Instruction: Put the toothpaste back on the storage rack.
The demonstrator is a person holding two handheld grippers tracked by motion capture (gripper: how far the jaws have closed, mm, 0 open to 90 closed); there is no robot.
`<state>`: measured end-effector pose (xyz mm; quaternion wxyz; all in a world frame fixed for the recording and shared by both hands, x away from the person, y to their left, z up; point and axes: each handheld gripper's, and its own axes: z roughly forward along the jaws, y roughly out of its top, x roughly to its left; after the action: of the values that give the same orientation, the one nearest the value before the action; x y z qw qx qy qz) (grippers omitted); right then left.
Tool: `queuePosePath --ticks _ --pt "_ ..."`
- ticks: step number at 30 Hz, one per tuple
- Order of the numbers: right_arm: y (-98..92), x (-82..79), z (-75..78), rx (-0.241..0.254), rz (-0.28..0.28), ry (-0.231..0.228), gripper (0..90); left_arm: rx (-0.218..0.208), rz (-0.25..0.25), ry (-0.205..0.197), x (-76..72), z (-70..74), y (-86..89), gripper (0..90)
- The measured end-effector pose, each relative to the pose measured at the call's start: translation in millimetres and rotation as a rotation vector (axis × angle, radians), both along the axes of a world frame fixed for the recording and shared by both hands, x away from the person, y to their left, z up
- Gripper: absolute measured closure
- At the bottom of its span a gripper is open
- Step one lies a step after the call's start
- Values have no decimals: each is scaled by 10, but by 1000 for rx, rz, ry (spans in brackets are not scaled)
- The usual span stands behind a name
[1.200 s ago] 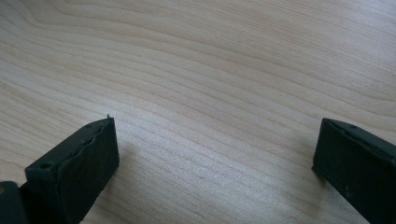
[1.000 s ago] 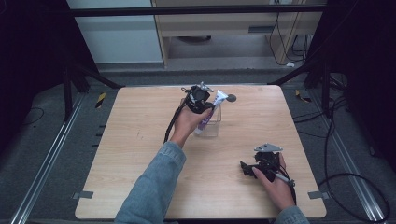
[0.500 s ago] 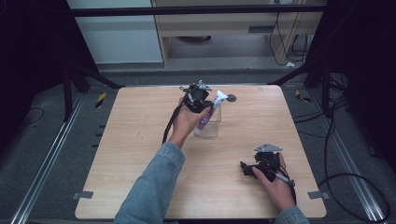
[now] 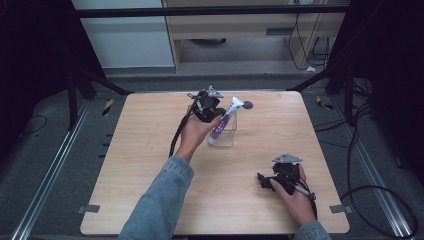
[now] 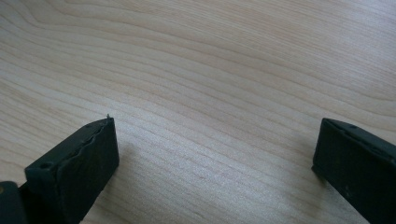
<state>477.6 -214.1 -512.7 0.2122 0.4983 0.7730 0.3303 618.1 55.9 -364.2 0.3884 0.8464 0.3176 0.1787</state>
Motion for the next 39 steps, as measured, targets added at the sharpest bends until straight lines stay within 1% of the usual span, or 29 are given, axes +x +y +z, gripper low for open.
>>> queuePosePath --ticks 2,5,8,11,13,14,17,19,22,23,25,26,27,29,30,31,32,34,36,37,39 --pt "0 0 0 0 0 0 4 -8 -5 4 -48 12 7 864" --pt "0 0 0 0 0 0 4 -17 -5 2 -139 40 22 898" --pt "0 1 -1 1 0 -1 4 -38 -4 9 -188 49 39 900" --pt "-1 1 -1 0 1 -1 4 -33 -10 0 -254 56 17 900" --pt "-1 1 -2 -1 1 -2 4 -38 -19 -11 -313 60 -1 899" --pt "0 0 -1 1 0 -1 4 -43 -19 -9 -327 58 -7 896" --pt "-2 2 -2 -3 1 -3 4 -32 -23 -21 -392 48 -24 873" --pt "-2 0 -2 -2 2 -3 4 -28 -20 -29 -425 36 -21 842" --pt "-2 0 -2 -2 2 -3 4 -19 -17 -29 -447 9 2 813" --pt "-2 0 -2 -2 2 -3 4 -21 -13 -28 -453 3 9 801" --pt "-2 0 -2 -2 2 -3 4 -38 -8 -19 -464 -14 43 773" --pt "-2 0 -2 -2 2 -3 4 -42 -5 -15 -471 -20 50 748" --pt "-2 0 -2 -2 2 -3 4 -34 -2 -17 -478 -28 58 725" --pt "-2 0 -2 -2 2 -3 4 -30 5 -4 -488 -46 68 648" --pt "-2 0 -2 -2 2 -3 4 -36 4 -4 -493 -58 69 609" --pt "-2 0 -3 -3 2 -4 4 -30 3 -7 -500 -70 71 573" --pt "-2 0 -2 -2 2 -3 4 -31 4 -5 -501 -83 71 528" --pt "-1 0 -2 -2 2 -3 4 -35 1 11 -499 -108 77 432" --pt "-1 0 -2 -2 2 -3 4 -30 9 13 -496 -119 90 338" --pt "-2 0 -2 -2 2 -3 4 -39 27 9 -499 -121 101 317" --pt "-1 0 -2 -2 2 -3 4 -48 32 11 -493 -120 121 250"
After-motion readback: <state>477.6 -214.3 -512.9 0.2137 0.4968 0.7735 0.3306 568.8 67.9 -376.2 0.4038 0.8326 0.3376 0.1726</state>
